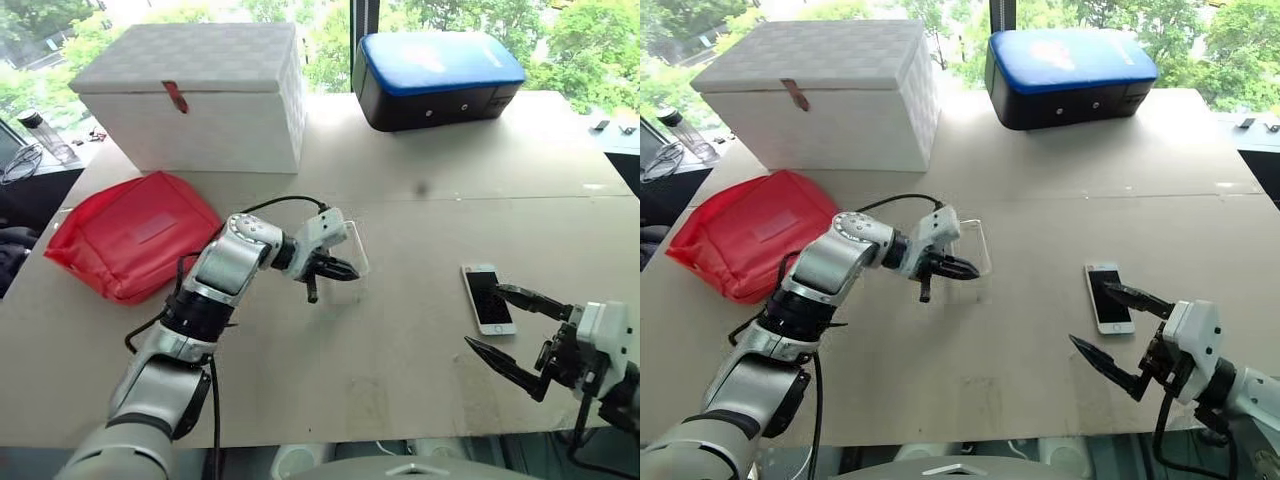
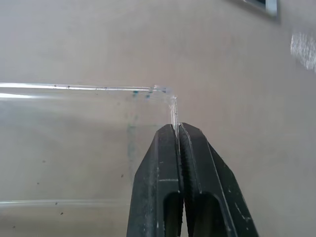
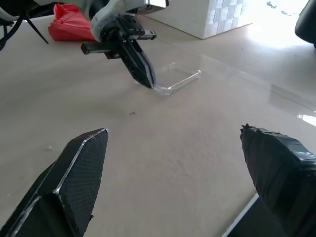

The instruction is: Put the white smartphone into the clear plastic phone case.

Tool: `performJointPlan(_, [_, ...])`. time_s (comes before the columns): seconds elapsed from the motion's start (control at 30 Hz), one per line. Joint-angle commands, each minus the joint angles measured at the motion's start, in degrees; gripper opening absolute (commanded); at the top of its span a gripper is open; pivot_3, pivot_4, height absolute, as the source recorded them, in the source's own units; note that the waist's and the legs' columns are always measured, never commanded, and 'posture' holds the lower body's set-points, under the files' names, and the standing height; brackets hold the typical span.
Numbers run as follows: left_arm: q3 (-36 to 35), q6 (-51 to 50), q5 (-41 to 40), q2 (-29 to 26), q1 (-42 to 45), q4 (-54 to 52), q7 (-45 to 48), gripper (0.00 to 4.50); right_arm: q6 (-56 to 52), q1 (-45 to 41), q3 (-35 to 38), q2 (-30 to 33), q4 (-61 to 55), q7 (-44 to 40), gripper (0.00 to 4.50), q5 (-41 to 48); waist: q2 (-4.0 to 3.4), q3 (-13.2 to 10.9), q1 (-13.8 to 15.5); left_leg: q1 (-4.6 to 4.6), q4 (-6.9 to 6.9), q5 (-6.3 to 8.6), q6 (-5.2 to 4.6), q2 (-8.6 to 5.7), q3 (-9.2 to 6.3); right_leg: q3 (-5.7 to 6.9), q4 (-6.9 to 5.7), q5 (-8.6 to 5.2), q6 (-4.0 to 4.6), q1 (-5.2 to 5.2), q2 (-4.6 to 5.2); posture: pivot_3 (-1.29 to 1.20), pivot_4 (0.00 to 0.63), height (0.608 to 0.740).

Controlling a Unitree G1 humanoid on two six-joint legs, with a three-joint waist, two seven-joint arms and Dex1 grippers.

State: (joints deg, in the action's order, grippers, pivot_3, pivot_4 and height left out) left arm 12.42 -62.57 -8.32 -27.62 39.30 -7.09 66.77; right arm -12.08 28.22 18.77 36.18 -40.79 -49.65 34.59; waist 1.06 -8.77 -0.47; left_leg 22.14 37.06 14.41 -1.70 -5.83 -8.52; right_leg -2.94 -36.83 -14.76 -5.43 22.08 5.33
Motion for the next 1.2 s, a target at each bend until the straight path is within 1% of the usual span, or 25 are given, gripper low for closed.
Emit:
performJointPlan(0.03, [-9.7, -20.1, -1.3, 8.0, 2.6, -6.8, -12.4, 0.1, 0.6, -1.7, -0.5, 0.3, 0.7, -0.7, 4.5, 0.3, 0.01, 0.0, 0.1, -0.03, 0.01, 0.0, 0.0, 0.0, 0.0, 0.01, 0.0, 0.0, 0.0, -0.04, 0.0, 0.0, 0.15, 0.74])
performJointPlan(0.1, [-10.4, -23.6, -0.4, 10.9, 3.2, -7.7, -17.8, 0.1, 0.7, -3.4, -1.1, 0.7, 2.0, -1.0, 4.5, -0.1, 0.06, 0.0, 0.2, -0.13, 0.06, 0.0, 0.01, 0.0, -0.07, 0.11, 0.01, 0.0, -0.01, -0.23, 0.0, 0.0, 0.15, 0.74])
performJointPlan(0.17, [-6.4, -22.2, -0.5, 10.6, 1.0, -9.1, -20.8, 0.1, 0.6, -5.3, -1.4, 1.1, 3.3, -1.6, 4.5, 0.1, 0.06, 0.0, -0.2, -0.22, 0.04, -0.02, 0.05, 0.0, -0.06, 0.08, 0.01, 0.01, -0.01, -0.34, 0.0, 0.0, 0.15, 0.74])
performJointPlan(0.23, [-3.5, -20.1, -1.3, 11.1, -1.4, -8.1, -23.0, 0.1, 0.7, -6.5, -1.4, 1.6, 4.4, -2.3, 4.5, 0.1, 0.05, 0.0, -0.1, -0.29, -0.02, -0.09, 0.21, 0.02, -0.01, 0.0, 0.01, 0.01, 0.0, -0.34, 0.0, 0.0, 0.15, 0.74])
performJointPlan(0.27, [-2.6, -18.8, -1.7, 11.7, -2.5, -6.8, -23.8, 0.33, 0.9, -6.7, -1.3, 1.7, 4.9, -2.7, 4.5, 0.0, 0.05, 0.0, -0.1, -0.26, -0.03, -0.12, 0.26, 0.02, -0.03, 0.01, 0.02, 0.01, 0.01, -0.32, 0.0, 0.0, 0.15, 0.74])
performJointPlan(0.3, [-1.5, -17.4, -2.3, 11.7, -3.4, -5.8, -23.7, 0.47, 1.2, -6.8, -1.3, 1.8, 5.3, -3.0, 4.5, -0.2, 0.05, 0.0, 0.1, -0.25, -0.02, -0.12, 0.27, 0.02, -0.02, 0.0, 0.02, 0.01, 0.01, -0.32, 0.0, 0.0, 0.15, 0.74])
performJointPlan(0.33, [-0.2, -15.5, -3.1, 11.0, -4.1, -5.5, -22.8, 0.69, 1.4, -6.7, -1.3, 1.8, 5.6, -3.2, 4.5, -0.4, 0.06, 0.0, 0.2, -0.24, -0.02, -0.11, 0.28, 0.01, -0.02, 0.0, 0.04, 0.01, 0.01, -0.32, 0.01, 0.0, 0.15, 0.74])
performJointPlan(0.37, [-0.7, -13.8, -4.0, 11.1, -4.2, -5.5, -22.4, 1.05, 1.7, -6.4, -1.1, 1.7, 5.5, -3.2, 4.5, -0.8, 0.05, 0.0, 0.4, -0.23, -0.01, -0.11, 0.29, 0.01, 0.0, -0.01, 0.05, 0.01, 0.01, -0.33, 0.02, 0.0, 0.15, 0.74])
performJointPlan(0.43, [-3.3, -11.8, -6.8, 10.4, -2.9, -5.7, -20.9, 1.96, 1.7, -5.4, -0.3, 1.5, 4.8, -2.9, 4.5, -0.9, 0.07, 0.0, 1.0, -0.19, 0.0, -0.1, 0.3, 0.0, 0.0, -0.01, 0.07, 0.01, 0.02, -0.31, 0.04, 0.0, 0.15, 0.74])
performJointPlan(0.47, [-4.3, -9.8, -7.9, 9.2, -2.0, -5.5, -19.6, 2.16, 1.9, -4.6, 0.2, 1.5, 4.6, -2.9, 4.5, -1.0, 0.07, 0.0, 1.3, -0.19, 0.0, -0.09, 0.3, 0.0, 0.0, 0.0, 0.09, 0.01, 0.02, -0.31, 0.04, 0.0, 0.15, 0.74])
performJointPlan(0.5, [-4.7, -7.1, -9.1, 7.3, -1.4, -5.5, -17.4, 2.85, 2.1, -3.7, 0.7, 1.7, 4.4, -3.2, 4.5, -1.1, 0.08, 0.0, 1.3, -0.19, 0.0, -0.09, 0.3, 0.0, 0.0, 0.0, 0.08, 0.01, 0.02, -0.31, 0.05, 0.0, 0.15, 0.74])
performJointPlan(0.53, [-4.1, -2.8, -9.9, 4.4, -1.1, -5.5, -13.9, 3.17, 2.5, -2.8, 1.2, 1.9, 4.4, -3.6, 4.5, -1.4, 0.08, -0.1, 1.3, -0.17, 0.0, -0.08, 0.3, 0.0, -0.02, 0.04, 0.08, 0.01, 0.02, -0.3, 0.05, 0.0, 0.15, 0.74])
performJointPlan(0.6, [-1.5, 8.6, -9.4, -2.7, -0.9, -3.8, -5.2, 3.17, 3.4, -1.3, 2.2, 2.0, 4.8, -4.2, 4.5, -1.7, 0.06, 0.0, 1.3, -0.17, -0.04, -0.07, 0.35, 0.01, -0.02, 0.03, 0.08, 0.01, 0.03, -0.26, 0.04, 0.0, 0.15, 0.74])
performJointPlan(0.67, [1.9, 25.1, -5.8, -9.2, -0.8, 1.7, 3.5, 3.17, 3.9, -0.1, 3.5, 1.9, 4.7, -4.7, 4.5, -1.3, 0.01, 0.0, 1.0, -0.24, -0.13, -0.06, 0.38, 0.02, 0.09, -0.07, 0.1, 0.0, 0.04, -0.24, 0.04, 0.0, 0.15, 0.74])
performJointPlan(0.73, [3.3, 38.8, -4.1, -11.7, 0.4, 9.5, 10.8, 3.17, 4.0, 1.0, 5.2, 1.9, 4.3, -5.0, 4.5, -0.4, -0.01, 0.0, 1.2, -0.29, -0.2, -0.05, 0.37, 0.01, 0.19, -0.15, 0.14, 0.0, 0.04, -0.26, 0.08, 0.0, 0.15, 0.74])
performJointPlan(0.77, [4.1, 42.2, -4.2, -12.3, 1.7, 13.4, 15.1, 3.17, 4.0, 1.6, 6.1, 1.8, 4.1, -5.2, 4.5, 0.1, -0.01, 0.0, 1.3, -0.27, -0.2, -0.05, 0.36, 0.01, 0.18, -0.14, 0.15, 0.01, 0.04, -0.26, 0.08, 0.0, 0.15, 0.74])
performJointPlan(0.8, [5.0, 43.9, -4.2, -12.5, 3.3, 17.2, 18.6, 3.17, 4.1, 2.3, 7.0, 1.8, 4.0, -5.4, 4.5, 0.4, 0.0, 0.0, 1.4, -0.27, -0.19, -0.05, 0.36, 0.01, 0.18, -0.13, 0.16, 0.01, 0.05, -0.25, 0.09, 0.0, 0.15, 0.74])
performJointPlan(0.83, [5.7, 46.9, -3.2, -11.7, 5.2, 21.7, 19.8, 3.17, 4.6, 3.0, 8.1, 1.7, 4.1, -5.8, 4.5, 0.4, 0.02, 0.0, 1.6, -0.23, -0.19, -0.03, 0.33, 0.0, 0.13, -0.06, 0.16, 0.01, 0.05, -0.25, 0.09, 0.0, 0.15, 0.74])
performJointPlan(0.97, [9.2, 67.7, 4.8, -6.5, 12.5, 43.2, 19.7, 3.17, 5.8, 6.8, 13.9, 1.8, 5.5, -8.5, 4.5, 1.4, 0.09, -0.1, 2.2, -0.15, -0.12, 0.06, 0.16, -0.06, -0.06, 0.14, 0.2, 0.01, 0.04, -0.24, 0.1, 0.0, 0.15, 0.74])
performJointPlan(1.03, [10.3, 74.1, 7.8, -3.8, 15.4, 52.3, 19.1, 3.17, 6.1, 8.0, 17.0, 2.0, 6.2, -9.6, 4.5, 2.1, 0.11, -0.1, 2.2, -0.13, -0.11, 0.08, 0.12, -0.06, 0.02, 0.09, 0.21, 0.01, 0.03, -0.28, 0.12, 0.0, 0.15, 0.74])
performJointPlan(1.2, [11.9, 85.8, 13.0, -0.6, 17.4, 65.1, 20.0, 3.17, 5.9, 9.8, 21.6, 2.7, 6.7, -12.2, 4.5, 3.7, 0.16, -0.1, 1.0, -0.07, -0.07, 0.15, 0.0, -0.05, 0.07, 0.01, 0.26, 0.0, 0.01, -0.22, 0.07, 0.0, 0.15, 0.74])
